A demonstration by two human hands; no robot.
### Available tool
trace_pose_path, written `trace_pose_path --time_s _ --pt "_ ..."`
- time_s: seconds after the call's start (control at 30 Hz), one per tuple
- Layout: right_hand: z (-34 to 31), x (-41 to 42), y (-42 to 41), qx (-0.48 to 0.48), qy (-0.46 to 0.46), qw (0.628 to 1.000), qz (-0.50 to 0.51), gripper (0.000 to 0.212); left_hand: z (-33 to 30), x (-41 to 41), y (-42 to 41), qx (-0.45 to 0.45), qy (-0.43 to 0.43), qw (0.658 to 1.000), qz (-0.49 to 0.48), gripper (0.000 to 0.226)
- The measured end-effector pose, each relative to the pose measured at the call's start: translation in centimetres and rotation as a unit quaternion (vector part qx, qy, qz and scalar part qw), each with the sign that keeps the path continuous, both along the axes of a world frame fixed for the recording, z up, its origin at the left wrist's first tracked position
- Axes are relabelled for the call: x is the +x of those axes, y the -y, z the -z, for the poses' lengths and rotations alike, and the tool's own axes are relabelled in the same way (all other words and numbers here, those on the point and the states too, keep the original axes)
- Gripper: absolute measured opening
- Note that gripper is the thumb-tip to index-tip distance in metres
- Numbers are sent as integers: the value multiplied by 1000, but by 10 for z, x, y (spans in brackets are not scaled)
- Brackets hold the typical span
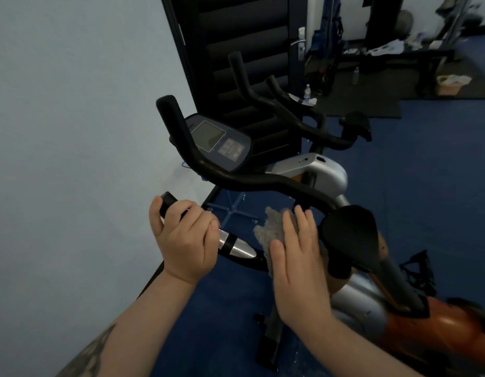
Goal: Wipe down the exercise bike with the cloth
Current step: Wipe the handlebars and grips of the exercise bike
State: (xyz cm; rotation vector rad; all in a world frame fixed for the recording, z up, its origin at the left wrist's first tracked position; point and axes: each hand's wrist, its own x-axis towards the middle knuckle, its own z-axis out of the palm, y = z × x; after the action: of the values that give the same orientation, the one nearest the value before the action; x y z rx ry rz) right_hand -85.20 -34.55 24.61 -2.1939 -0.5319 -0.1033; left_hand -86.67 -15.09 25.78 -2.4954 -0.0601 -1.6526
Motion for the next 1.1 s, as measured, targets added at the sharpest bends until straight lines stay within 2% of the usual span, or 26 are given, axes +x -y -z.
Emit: trace_pose_path --time_s 0.1,0.2,0.33,0.47,0.57,0.73,0.83,0.93,1.1 --pt "6 -25 1 10 -52 999 6 59 1 3 -1 -4 11 1000 5 49" --pt "1 -22 -7 67 -121 990 9 63 2 5 -3 2 21 1000 13 49" --pt "-14 14 -15 38 -102 994 13 58 2 6 -4 6 32 999 29 49" --pt "-3 -1 -8 51 -101 994 6 60 3 5 -5 9 31 999 39 49" --pt "5 -15 0 67 -125 990 16 74 3 6 -5 7 34 998 45 48" --pt "-7 29 -10 119 -194 971 69 68 3 6 -7 8 34 998 44 49" --pt "-8 21 -9 84 -165 980 69 69 5 7 -6 6 36 998 42 49" --pt "0 -9 -3 89 -142 985 40 72 6 8 -6 4 46 998 39 49" --pt "-7 22 -13 63 -90 994 20 68 5 8 -5 3 40 999 25 47"
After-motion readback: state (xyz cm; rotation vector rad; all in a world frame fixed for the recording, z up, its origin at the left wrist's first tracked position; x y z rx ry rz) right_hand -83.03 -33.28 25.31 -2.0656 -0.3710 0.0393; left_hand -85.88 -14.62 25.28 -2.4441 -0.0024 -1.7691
